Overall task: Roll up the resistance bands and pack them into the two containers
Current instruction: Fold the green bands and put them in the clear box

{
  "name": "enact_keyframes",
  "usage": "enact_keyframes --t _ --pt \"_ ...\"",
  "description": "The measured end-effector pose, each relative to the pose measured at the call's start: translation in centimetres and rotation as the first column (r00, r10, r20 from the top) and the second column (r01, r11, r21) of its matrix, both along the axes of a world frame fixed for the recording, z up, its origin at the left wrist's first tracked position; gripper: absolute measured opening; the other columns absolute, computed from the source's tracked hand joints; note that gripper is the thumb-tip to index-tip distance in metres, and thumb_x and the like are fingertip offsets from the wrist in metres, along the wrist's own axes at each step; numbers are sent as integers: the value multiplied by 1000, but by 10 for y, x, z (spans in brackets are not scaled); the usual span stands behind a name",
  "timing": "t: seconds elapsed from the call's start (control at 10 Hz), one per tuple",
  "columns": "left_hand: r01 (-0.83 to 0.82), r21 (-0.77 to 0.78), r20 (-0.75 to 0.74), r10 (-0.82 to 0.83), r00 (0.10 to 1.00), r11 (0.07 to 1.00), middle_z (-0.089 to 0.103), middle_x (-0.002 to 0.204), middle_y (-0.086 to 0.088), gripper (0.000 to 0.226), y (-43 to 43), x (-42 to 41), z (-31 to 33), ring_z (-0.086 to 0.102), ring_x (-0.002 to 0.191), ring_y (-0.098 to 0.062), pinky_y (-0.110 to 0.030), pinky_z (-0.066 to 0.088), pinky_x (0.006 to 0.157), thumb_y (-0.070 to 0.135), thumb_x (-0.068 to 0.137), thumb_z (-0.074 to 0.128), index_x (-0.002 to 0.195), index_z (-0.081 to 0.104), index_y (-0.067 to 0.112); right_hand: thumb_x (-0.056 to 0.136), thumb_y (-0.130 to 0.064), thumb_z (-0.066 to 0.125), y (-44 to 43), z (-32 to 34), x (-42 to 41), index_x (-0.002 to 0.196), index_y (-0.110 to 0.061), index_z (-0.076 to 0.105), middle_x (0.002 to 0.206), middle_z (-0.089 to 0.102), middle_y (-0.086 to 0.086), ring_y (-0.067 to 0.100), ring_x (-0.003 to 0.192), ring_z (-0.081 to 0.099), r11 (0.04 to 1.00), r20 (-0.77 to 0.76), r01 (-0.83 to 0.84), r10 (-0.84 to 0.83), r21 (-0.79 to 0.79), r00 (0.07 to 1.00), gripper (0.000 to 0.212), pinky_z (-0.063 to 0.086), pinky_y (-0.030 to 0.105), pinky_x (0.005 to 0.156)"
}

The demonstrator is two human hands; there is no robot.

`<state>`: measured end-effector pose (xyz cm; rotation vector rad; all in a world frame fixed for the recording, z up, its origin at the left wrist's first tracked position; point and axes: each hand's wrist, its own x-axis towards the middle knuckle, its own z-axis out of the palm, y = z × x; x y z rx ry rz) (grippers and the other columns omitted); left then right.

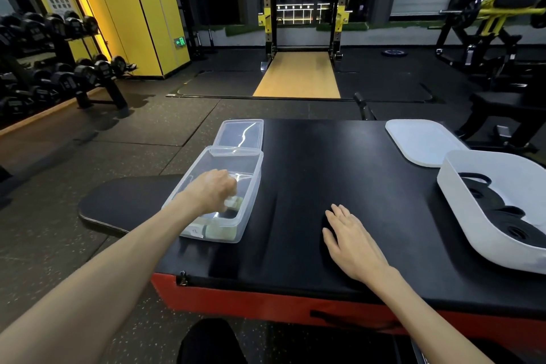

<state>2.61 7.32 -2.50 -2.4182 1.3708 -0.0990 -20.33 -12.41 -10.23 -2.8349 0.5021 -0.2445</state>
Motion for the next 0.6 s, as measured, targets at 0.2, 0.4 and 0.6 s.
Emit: enact_keyframes --t 0.2,0.4,0.6 --pt "20 2 -78 -20 997 1000 25 51 3 47 4 -2 5 39 61 -31 -35 39 56 18 66 73 49 30 17 103 -33 28 1 1 -1 150 -11 24 159 15 5 17 147 5 1000 -3 7 -7 4 1000 52 4 25 116" --pt "-18 -13 -180 16 983 1000 25 49 2 50 11 -1 3 21 51 -16 -29 24 50 22 65 78 49 31 15 103 -33 29 2 2 0 149 -10 25 158 16 5 16 147 5 1000 1 5 -5 7 1000 52 4 25 116" --pt "-11 -131 -386 -41 922 991 22 52 1 41 19 6 4 18 57 -17 -27 23 53 10 71 76 49 41 12 102 -33 30 2 1 0 149 -11 26 158 17 5 17 147 6 1000 6 6 -6 9 1000 52 4 24 115"
